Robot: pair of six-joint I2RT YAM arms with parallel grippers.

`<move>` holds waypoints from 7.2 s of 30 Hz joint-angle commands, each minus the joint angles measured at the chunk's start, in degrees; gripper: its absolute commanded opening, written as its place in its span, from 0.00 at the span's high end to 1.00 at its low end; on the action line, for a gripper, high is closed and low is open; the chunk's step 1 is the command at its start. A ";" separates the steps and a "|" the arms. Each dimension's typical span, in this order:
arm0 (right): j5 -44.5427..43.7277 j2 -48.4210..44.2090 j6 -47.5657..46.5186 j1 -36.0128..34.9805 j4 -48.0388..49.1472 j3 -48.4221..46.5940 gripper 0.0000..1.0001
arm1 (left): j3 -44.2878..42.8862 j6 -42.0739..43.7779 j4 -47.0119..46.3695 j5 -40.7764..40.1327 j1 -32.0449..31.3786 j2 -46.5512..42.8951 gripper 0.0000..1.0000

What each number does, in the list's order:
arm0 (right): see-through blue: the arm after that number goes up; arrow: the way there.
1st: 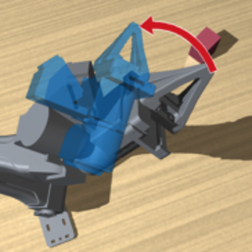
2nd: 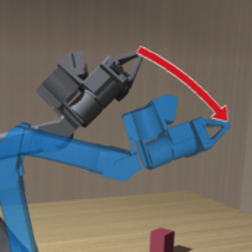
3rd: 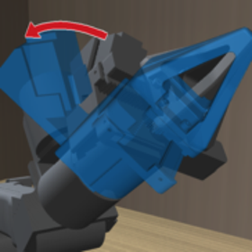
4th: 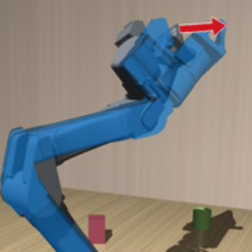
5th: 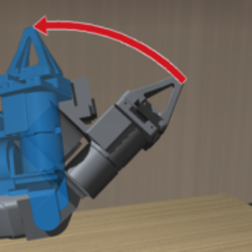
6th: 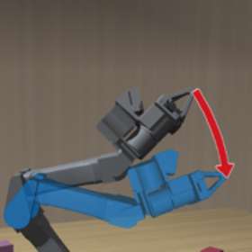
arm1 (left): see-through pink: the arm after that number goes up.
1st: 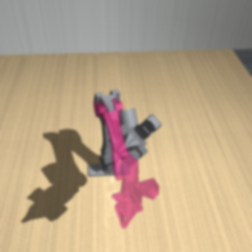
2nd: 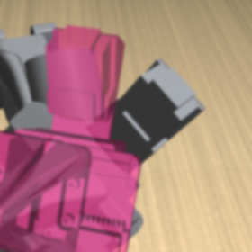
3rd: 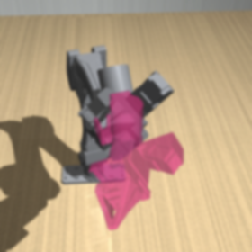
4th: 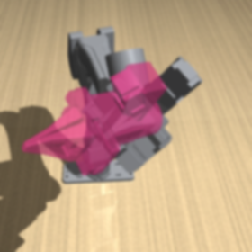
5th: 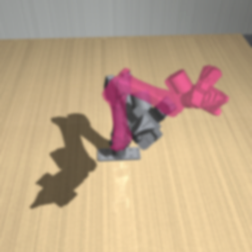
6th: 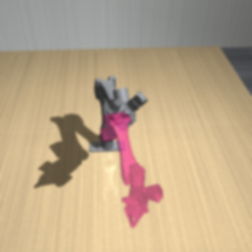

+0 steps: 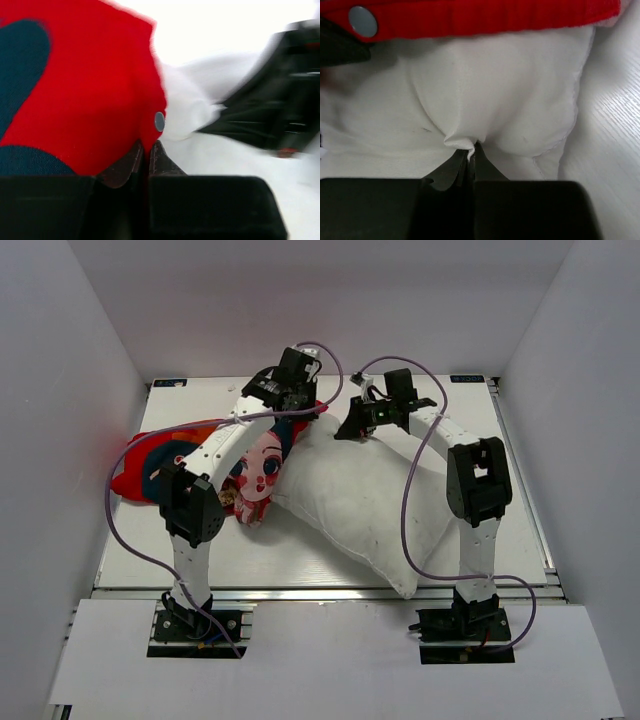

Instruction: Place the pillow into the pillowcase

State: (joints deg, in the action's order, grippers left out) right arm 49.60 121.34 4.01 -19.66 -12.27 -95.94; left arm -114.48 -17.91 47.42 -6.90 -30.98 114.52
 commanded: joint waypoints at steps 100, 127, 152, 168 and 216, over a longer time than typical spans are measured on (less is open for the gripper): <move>-29.13 -26.67 29.14 1.91 29.31 2.33 1.00 | 15.64 -20.85 -17.44 19.84 -8.04 -26.44 1.00; -22.81 -23.43 44.97 -8.30 37.76 29.15 1.00 | 48.00 -42.64 -44.43 16.40 -14.90 -40.06 1.00; -14.01 -40.06 -16.32 -0.12 9.38 26.25 0.11 | 8.08 -6.46 -2.79 -8.40 -10.42 -22.80 0.21; -8.74 -22.99 -23.35 5.42 2.52 20.62 0.11 | -8.31 1.30 8.13 -13.05 -7.08 1.67 0.31; -6.01 -17.62 -28.53 -2.57 -4.52 18.94 1.00 | -20.34 1.83 4.18 -3.48 -4.97 2.91 1.00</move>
State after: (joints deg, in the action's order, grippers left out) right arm 41.78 105.16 -23.70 -19.97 -13.50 -78.61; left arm -130.82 -14.50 52.75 -13.63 -35.97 122.02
